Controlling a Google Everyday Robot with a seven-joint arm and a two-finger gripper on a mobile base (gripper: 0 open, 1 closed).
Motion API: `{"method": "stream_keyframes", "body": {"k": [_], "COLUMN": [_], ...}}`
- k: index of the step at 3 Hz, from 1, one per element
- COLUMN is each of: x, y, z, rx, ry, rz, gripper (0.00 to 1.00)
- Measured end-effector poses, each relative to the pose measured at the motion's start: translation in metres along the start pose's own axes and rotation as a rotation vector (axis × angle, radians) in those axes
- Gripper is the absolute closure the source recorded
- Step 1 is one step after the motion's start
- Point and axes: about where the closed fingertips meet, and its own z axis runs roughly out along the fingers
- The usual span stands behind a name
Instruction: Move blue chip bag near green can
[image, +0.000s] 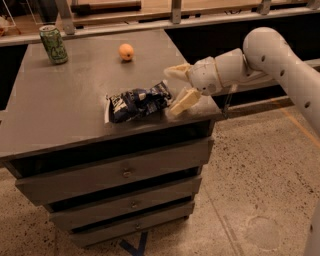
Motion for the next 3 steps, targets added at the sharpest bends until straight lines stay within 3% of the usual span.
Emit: {"method": "stream_keyframes", "body": {"k": [2,3], "x": [-0.006,-0.016], "y": [-0.001,-0.006], "z": [0.009,0.008], "rx": [-0.026,-0.014], "ry": [-0.019,-0.043], "rz": [-0.03,-0.055], "gripper": [0.64,0.88]}}
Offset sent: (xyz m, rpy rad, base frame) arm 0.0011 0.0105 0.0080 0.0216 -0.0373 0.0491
